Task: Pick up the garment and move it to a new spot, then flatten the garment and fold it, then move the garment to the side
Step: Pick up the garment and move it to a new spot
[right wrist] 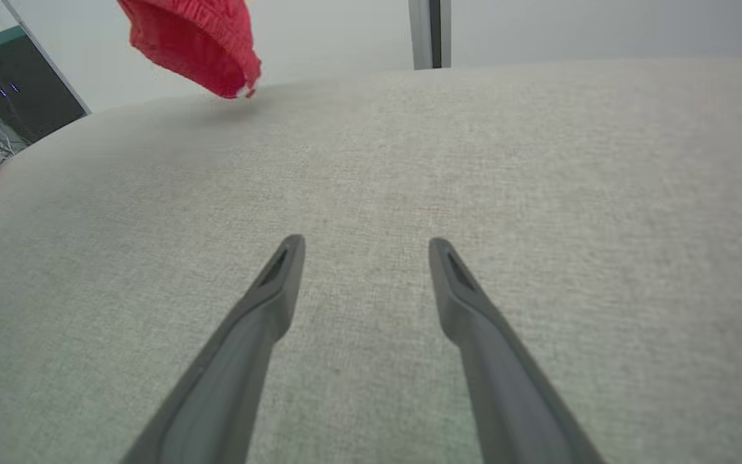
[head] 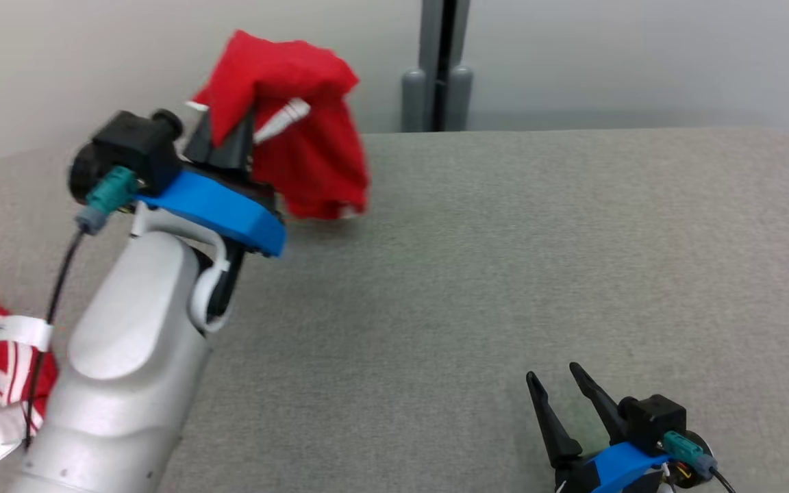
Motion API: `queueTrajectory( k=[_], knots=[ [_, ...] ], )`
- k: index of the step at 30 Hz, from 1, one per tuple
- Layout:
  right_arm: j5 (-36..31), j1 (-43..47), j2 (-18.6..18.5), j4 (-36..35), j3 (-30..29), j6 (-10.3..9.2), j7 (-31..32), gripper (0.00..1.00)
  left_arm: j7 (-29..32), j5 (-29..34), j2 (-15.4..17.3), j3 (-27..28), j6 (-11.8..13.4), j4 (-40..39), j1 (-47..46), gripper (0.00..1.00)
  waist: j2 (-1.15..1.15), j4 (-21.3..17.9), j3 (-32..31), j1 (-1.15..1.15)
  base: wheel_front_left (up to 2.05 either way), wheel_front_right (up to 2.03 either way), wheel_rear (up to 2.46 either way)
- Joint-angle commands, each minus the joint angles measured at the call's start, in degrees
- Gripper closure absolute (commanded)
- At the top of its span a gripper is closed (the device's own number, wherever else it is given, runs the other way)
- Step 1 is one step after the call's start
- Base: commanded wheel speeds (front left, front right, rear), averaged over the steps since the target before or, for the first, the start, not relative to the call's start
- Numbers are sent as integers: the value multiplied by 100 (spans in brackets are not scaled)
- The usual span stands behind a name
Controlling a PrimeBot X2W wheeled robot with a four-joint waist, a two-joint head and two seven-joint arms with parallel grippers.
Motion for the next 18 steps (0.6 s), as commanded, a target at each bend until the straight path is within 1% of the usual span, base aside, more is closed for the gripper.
queueTrajectory(
  k=[1, 5, 8, 10, 11, 12, 13, 14, 18],
  knots=[
    [11, 90, -3, -26, -19, -1, -3, 0, -24, -35, -109, -51, 6, -36, 130, 100, 0, -338, -246, 0, 0, 0, 0],
    [-31, 164, -4, -45, -126, -1, -3, 0, -28, -157, -579, -190, 65, -45, 443, 100, 0, -667, -262, 0, 0, 0, 0],
    [-44, 167, -4, -59, -162, -1, -3, 0, -30, -182, -813, -323, 106, -40, 733, 100, 0, -828, -243, 0, 0, 0, 0],
    [-37, 155, -3, -81, -161, -1, -3, 0, -30, -144, -892, -446, 112, 37, 973, 100, 0, -904, -211, 0, 0, 0, 0],
    [-15, 153, -3, -79, -174, -1, -3, 0, -30, -127, -910, -495, 124, 72, 1104, 85, 0, -930, -202, 0, 0, 0, 0],
    [3, 152, -3, -86, -180, -1, -3, 0, -30, -95, -921, -539, 127, 135, 1231, 61, 0, -943, -191, 0, 0, 0, 0],
    [11, 149, -2, -95, -186, -1, -3, 0, -30, -116, -934, -539, 141, 219, 1370, 19, 0, -951, -180, 0, 0, 0, 0],
    [18, 151, -2, -106, -194, -1, -3, 0, -31, -86, -942, -506, 186, 248, 1474, 0, 0, -950, -169, 0, 0, 0, 0],
    [57, 189, -3, -149, -227, -1, -3, 0, -31, 62, -878, -239, 290, 327, 1949, 0, 0, -849, -158, 0, 0, 0, 0]
  ],
)
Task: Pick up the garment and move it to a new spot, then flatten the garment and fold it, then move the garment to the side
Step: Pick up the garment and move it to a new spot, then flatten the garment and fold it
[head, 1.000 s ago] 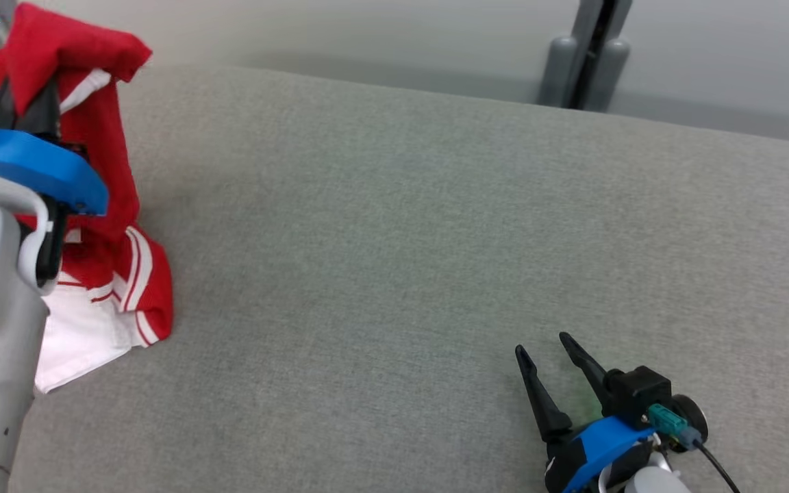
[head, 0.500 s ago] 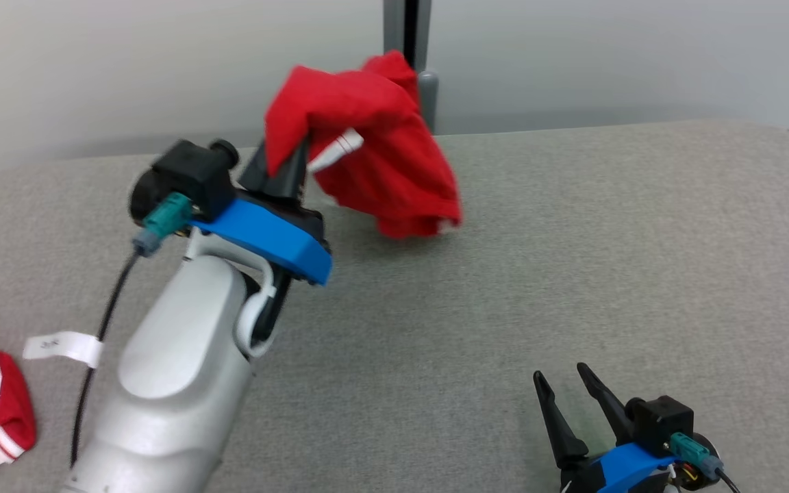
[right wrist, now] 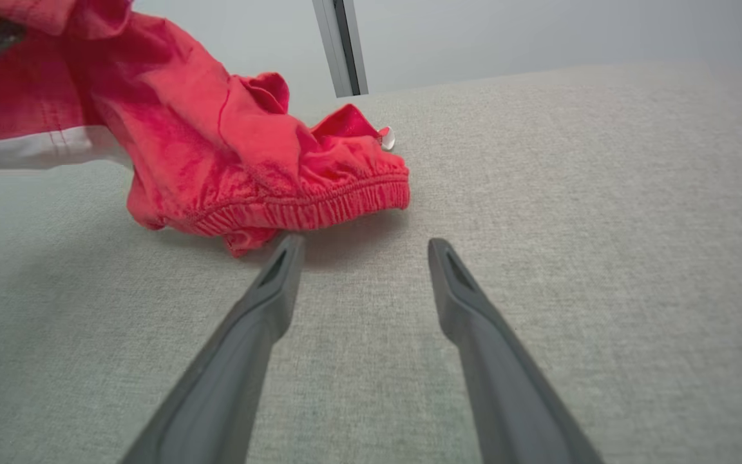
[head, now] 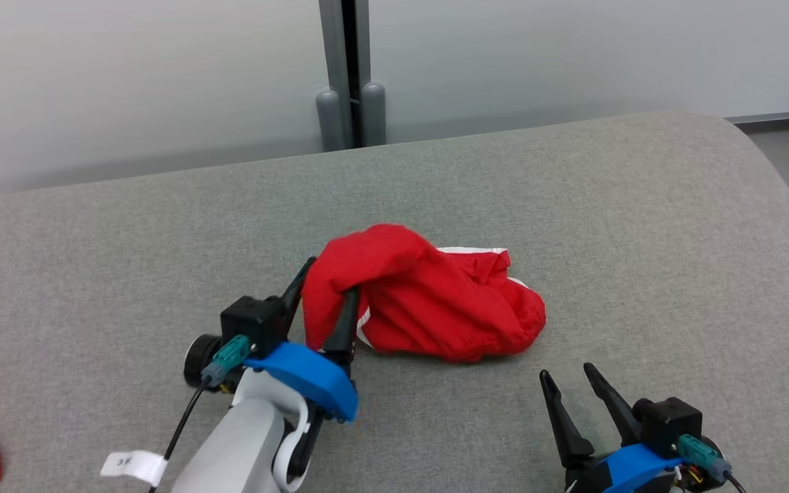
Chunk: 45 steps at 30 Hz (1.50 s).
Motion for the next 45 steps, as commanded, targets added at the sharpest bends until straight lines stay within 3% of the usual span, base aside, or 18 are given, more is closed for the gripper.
queueTrajectory(
  k=[1, 15, 26, 35, 45],
  knots=[
    [22, 68, -3, -24, -28, 0, -3, 0, -24, 59, 88, 122, 40, -28, 158, 0, 0, 72, -4, 0, 0, 0, 0],
    [-89, 243, -4, -258, -163, 0, -3, 0, -20, 776, 398, 1474, 123, -690, 1654, 0, 0, 627, -439, 0, 0, 0, 0],
    [-135, 545, -4, -224, -245, 0, -3, 0, -21, 1418, 83, 2161, -58, -1093, 2799, 0, 0, 694, -679, 0, 0, 0, 0],
    [-159, 559, -4, -226, -262, 0, -3, 0, -21, 1731, -44, 2049, -222, -1062, 2661, 0, 0, 715, -588, 0, 0, 0, 0],
    [-191, 214, -4, -243, -148, 0, -3, 0, -21, 1741, -83, 1035, -296, -683, 2128, 0, 0, 513, 45, 0, 0, 0, 0]
  ],
)
